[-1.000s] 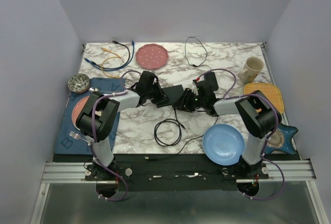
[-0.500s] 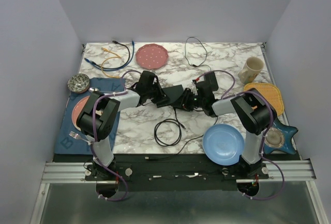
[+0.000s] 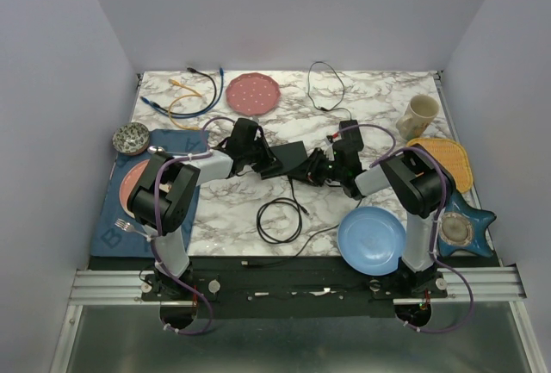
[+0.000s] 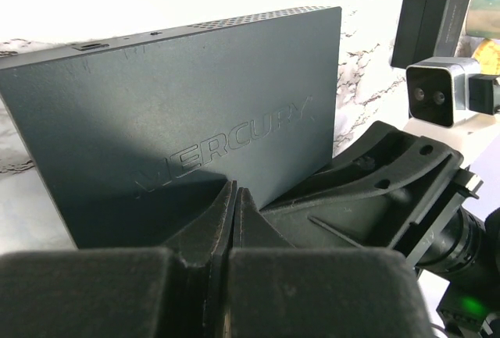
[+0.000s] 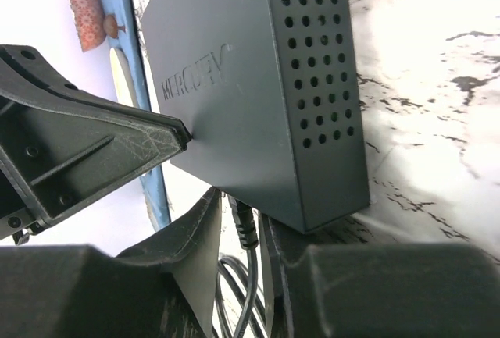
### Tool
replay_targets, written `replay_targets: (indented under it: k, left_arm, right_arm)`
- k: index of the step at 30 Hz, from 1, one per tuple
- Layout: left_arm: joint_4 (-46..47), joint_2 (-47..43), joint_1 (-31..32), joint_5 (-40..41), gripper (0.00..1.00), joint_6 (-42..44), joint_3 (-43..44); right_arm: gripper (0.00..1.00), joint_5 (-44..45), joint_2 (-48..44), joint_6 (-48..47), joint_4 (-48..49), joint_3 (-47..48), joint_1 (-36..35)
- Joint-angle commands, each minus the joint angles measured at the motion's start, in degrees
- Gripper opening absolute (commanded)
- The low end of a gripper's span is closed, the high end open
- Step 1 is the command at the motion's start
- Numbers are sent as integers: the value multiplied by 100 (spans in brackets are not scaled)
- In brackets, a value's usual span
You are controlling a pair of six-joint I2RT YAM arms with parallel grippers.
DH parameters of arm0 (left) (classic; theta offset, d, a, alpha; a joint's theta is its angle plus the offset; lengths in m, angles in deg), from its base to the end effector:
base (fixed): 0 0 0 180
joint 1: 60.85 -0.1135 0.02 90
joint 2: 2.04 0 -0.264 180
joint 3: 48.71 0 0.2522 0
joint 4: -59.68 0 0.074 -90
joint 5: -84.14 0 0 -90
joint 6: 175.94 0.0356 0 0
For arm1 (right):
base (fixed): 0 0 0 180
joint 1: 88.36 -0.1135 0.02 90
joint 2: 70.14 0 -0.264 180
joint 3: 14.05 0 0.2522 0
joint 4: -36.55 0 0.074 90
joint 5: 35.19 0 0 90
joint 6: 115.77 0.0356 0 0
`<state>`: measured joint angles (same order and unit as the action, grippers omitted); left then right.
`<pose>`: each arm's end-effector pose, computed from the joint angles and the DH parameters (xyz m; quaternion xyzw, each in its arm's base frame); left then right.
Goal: Pull the plug from the switch port
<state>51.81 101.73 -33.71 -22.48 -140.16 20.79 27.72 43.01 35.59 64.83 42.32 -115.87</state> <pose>0.3259 -0.1785 0.1554 -0.1548 0.8930 -0.3618 0.2183 0.3072 0.1783 0.0948 0.1287 0.8342 0.4917 0.2140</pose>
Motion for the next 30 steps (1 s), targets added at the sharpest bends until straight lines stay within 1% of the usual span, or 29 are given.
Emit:
replay_targets:
  k: [1, 4, 13, 14, 16, 17, 20, 22, 25, 28, 30]
  left_arm:
    - [-519, 285, 29, 80, 0, 183, -213]
    - [-501, 293, 29, 80, 0, 183, -213]
    - [-475, 267, 29, 89, 0, 183, -231]
    - [-475, 267, 29, 89, 0, 192, -248]
    - [-475, 249, 29, 80, 0, 183, -266]
    - [-475, 249, 29, 80, 0, 183, -266]
    - [-457, 214, 29, 80, 0, 183, -292]
    - [-457, 188, 29, 80, 0, 183, -301]
    - [-440, 109, 29, 54, 0, 148, -301]
    - [-326, -31, 37, -104, 0, 70, -389]
    - [-150, -198, 72, -244, 0, -80, -599]
  right_arm:
    - [31, 46, 182, -45, 94, -86, 79]
    - [30, 29, 173, -116, -29, -34, 79]
    - [31, 55, 173, -72, -319, 142, 79]
    - [26, 55, 164, -46, -319, 151, 79]
    - [19, 46, 182, -54, -354, 177, 79]
    - [14, 37, 173, -72, -363, 186, 88]
    - [8, 2, 164, -107, -355, 143, 79]
    - [6, -50, 147, -133, -346, 99, 79]
    - [0, -120, 94, -212, -354, 19, 79]
    - [0, -173, 15, -335, -433, -25, 79]
    - [0, -200, -11, -432, -538, -7, 79]
